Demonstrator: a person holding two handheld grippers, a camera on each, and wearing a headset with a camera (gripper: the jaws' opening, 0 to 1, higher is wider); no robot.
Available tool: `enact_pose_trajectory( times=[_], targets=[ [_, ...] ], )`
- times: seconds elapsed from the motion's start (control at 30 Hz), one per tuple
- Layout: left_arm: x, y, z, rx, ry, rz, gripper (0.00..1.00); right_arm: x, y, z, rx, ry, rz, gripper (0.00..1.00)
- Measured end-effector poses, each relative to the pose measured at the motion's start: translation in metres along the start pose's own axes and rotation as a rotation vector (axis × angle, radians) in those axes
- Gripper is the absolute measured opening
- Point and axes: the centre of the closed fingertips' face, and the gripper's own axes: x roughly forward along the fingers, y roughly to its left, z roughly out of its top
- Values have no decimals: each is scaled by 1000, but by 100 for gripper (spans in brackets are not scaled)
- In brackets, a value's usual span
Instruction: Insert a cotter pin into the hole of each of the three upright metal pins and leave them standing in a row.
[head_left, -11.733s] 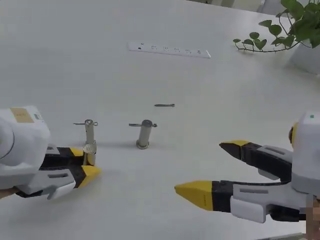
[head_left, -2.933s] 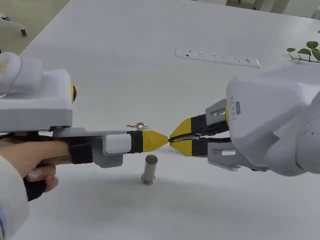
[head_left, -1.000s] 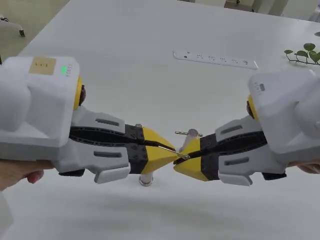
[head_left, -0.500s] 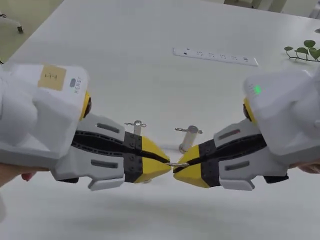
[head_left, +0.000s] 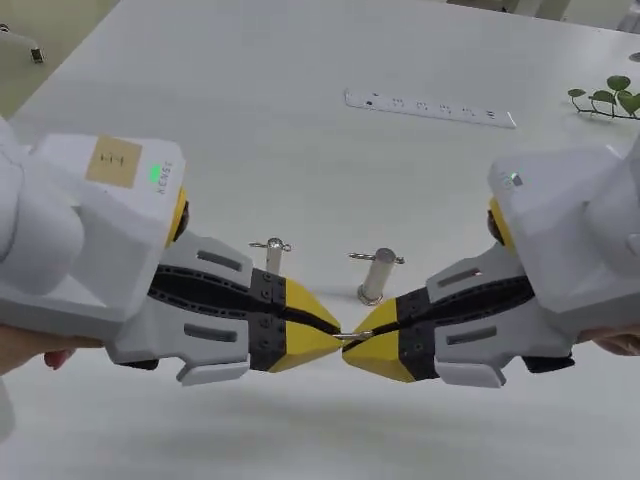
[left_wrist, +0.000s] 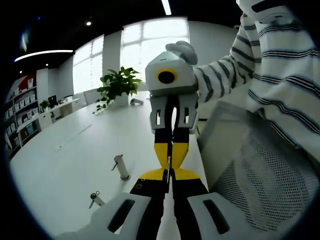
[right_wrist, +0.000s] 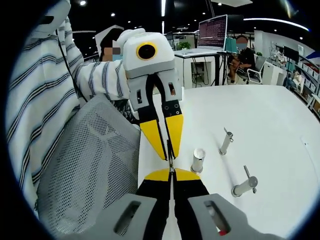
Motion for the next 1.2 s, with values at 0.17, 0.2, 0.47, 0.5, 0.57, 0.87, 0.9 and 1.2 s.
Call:
enact_pose_trajectory(
  times=[0.17,0.2,0.47,0.5,0.57,0.87,0.9,1.2],
  targets=[
    [0,10,-6,-2,25,47,28,-2,-3,-3,22,-12,-20,0],
    [0,11,-7,-1,25,49,28,-3,-5,-5,27,-14,-28,0],
    [-5,32,-22,-21,72,124,30,-7,-24,-19,61,-1,-101,0],
    [-5,34,-25,-22,84,128,30,-6,-27,-21,66,4,-109,0],
    [-5,37,-29,-20,101,133,29,-5,-29,-24,67,13,-115,0],
    [0,44,-46,-26,161,122,25,4,-43,-34,49,44,-153,0],
    [1,44,-47,-23,165,122,25,4,-44,-34,50,45,-156,0],
    [3,44,-51,-32,183,111,15,9,-51,-33,57,34,-167,0]
  ],
)
